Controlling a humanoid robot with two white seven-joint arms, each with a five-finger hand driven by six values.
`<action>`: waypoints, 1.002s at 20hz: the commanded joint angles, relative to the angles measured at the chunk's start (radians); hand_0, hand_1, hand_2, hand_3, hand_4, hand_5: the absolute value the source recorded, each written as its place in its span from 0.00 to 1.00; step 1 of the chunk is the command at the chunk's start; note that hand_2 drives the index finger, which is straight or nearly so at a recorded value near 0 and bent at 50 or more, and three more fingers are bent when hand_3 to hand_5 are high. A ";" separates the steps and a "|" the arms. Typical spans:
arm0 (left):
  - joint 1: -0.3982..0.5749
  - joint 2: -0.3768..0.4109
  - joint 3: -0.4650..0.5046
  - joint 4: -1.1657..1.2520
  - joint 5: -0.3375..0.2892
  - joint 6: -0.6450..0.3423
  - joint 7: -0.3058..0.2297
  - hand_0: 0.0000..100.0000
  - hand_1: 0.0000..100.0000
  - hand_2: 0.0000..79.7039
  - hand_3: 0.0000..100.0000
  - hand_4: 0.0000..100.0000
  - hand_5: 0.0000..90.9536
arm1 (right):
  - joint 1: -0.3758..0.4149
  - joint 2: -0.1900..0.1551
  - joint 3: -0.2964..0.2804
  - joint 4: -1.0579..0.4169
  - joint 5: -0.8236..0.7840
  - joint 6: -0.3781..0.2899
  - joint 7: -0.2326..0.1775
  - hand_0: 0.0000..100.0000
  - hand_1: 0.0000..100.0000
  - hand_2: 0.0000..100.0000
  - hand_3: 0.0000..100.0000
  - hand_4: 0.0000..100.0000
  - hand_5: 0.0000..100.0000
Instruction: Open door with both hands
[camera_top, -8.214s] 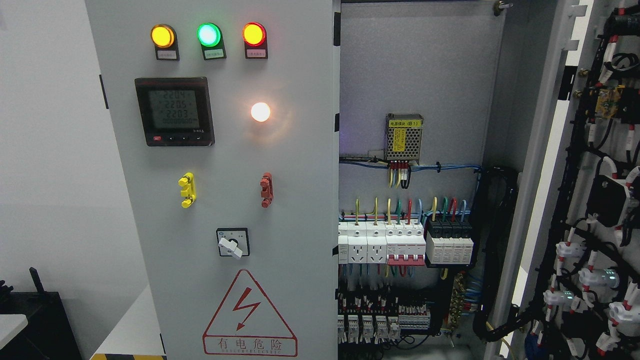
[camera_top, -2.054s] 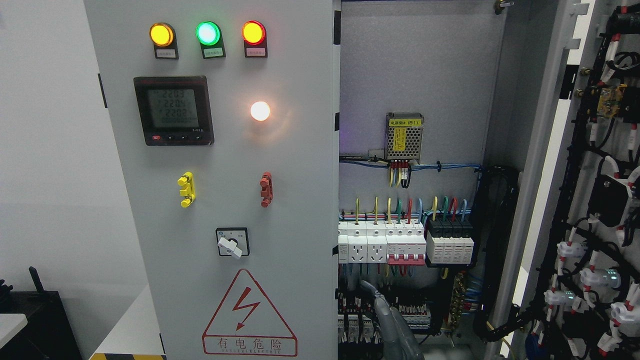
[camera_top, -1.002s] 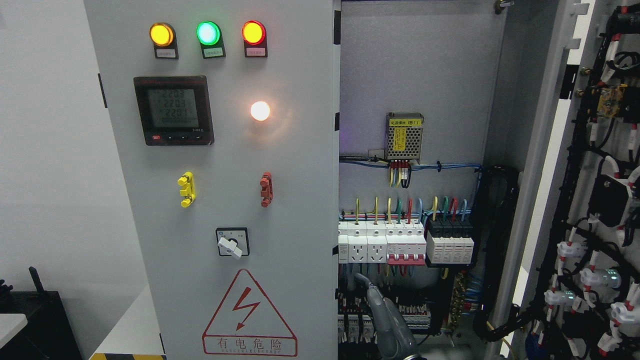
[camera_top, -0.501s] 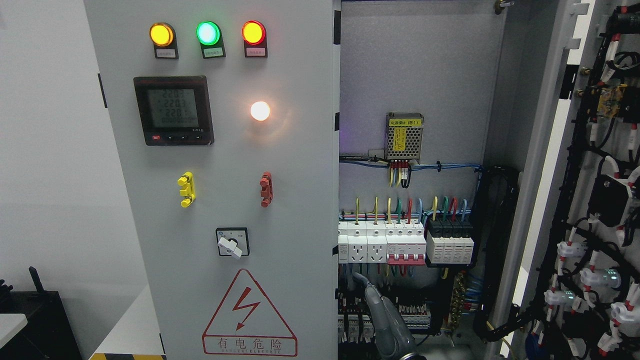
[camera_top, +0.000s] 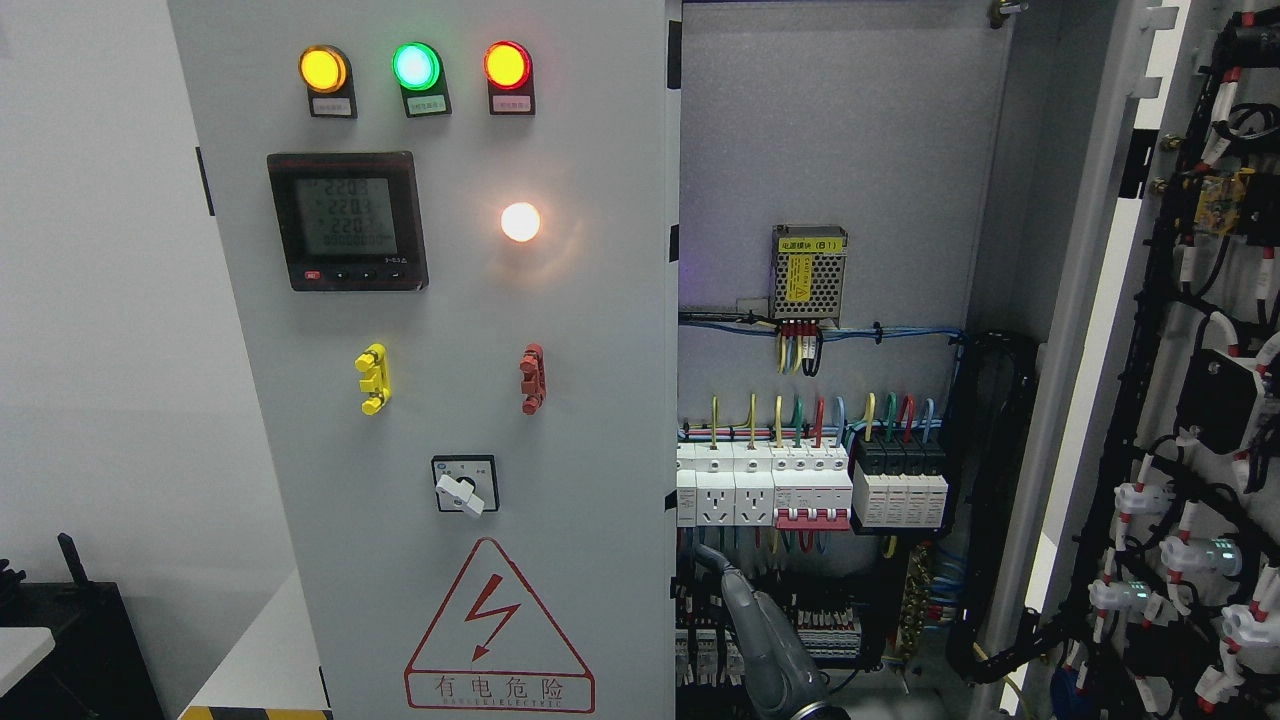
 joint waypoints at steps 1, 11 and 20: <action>0.000 0.000 0.000 0.023 0.000 0.003 0.000 0.00 0.00 0.00 0.00 0.04 0.00 | -0.011 0.029 0.000 0.027 0.000 0.001 0.000 0.00 0.00 0.00 0.00 0.00 0.00; 0.000 0.000 0.000 0.023 0.000 0.004 0.000 0.00 0.00 0.00 0.00 0.04 0.00 | -0.019 0.029 0.000 0.050 0.000 0.001 0.001 0.00 0.00 0.00 0.00 0.00 0.00; 0.000 0.000 0.000 0.023 0.000 0.004 0.000 0.00 0.00 0.00 0.00 0.04 0.00 | -0.033 0.034 0.001 0.050 -0.044 0.018 0.003 0.00 0.00 0.00 0.00 0.00 0.00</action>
